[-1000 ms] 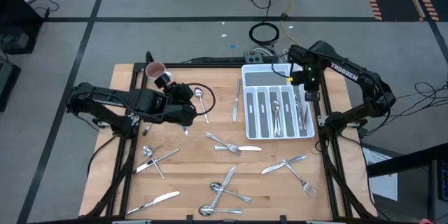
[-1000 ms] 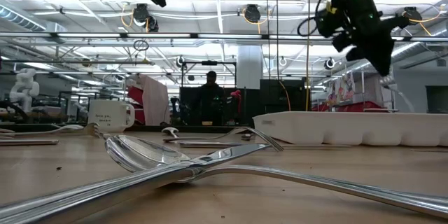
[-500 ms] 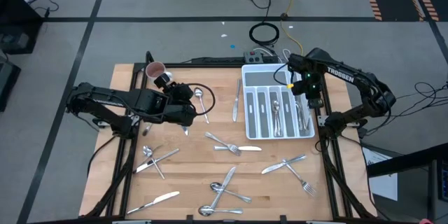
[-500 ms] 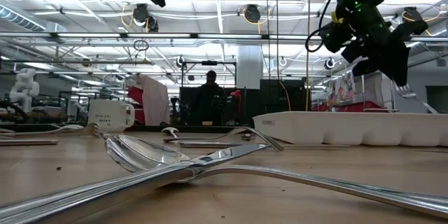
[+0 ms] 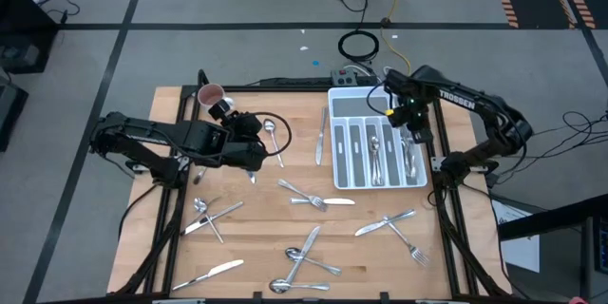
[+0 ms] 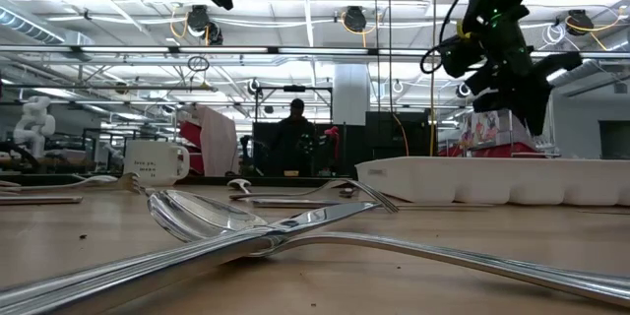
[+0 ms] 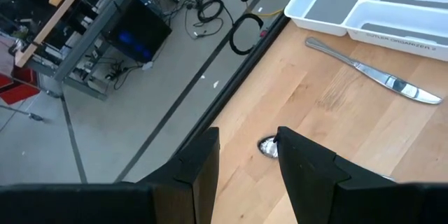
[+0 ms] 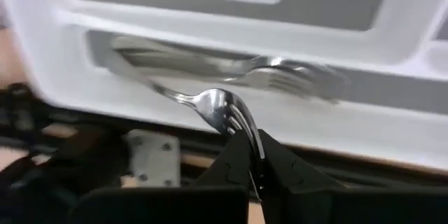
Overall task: Sort silverware
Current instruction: Put the fork in the right section of the silverware tray
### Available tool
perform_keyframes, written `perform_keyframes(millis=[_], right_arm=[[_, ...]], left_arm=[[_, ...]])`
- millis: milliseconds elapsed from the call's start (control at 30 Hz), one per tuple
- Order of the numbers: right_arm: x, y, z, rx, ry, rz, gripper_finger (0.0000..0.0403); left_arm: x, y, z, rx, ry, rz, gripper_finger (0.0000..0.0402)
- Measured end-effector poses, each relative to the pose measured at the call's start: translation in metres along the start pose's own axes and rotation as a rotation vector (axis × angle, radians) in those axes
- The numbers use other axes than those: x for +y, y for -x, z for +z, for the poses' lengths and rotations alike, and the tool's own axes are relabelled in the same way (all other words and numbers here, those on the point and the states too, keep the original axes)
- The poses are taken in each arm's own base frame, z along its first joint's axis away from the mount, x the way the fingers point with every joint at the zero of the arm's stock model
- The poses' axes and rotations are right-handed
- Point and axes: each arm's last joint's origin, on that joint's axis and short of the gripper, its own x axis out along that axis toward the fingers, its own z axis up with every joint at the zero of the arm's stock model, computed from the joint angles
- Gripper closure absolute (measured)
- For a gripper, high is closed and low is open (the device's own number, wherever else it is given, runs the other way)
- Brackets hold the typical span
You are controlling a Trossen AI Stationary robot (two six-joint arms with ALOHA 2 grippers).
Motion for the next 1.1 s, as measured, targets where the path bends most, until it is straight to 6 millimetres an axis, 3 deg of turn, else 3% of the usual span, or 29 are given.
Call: perform_keyframes(millis=[300, 633, 1100], right_arm=[[-0.014, -0.013, 0.009, 0.024, 0.006, -0.011, 0.0402], [-0.017, -0.013, 0.010, 0.006, -0.036, -0.036, 0.0398], [-0.020, -0.013, 0.012, -0.012, -0.191, -0.071, 0.0318]], left_arm=[[0.000, 0.000, 0.000, 0.000, 0.023, 0.000, 0.0251], [0.000, 0.000, 0.000, 0.000, 0.023, 0.000, 0.0251], [0.000, 0.000, 0.000, 0.000, 0.023, 0.000, 0.0251]])
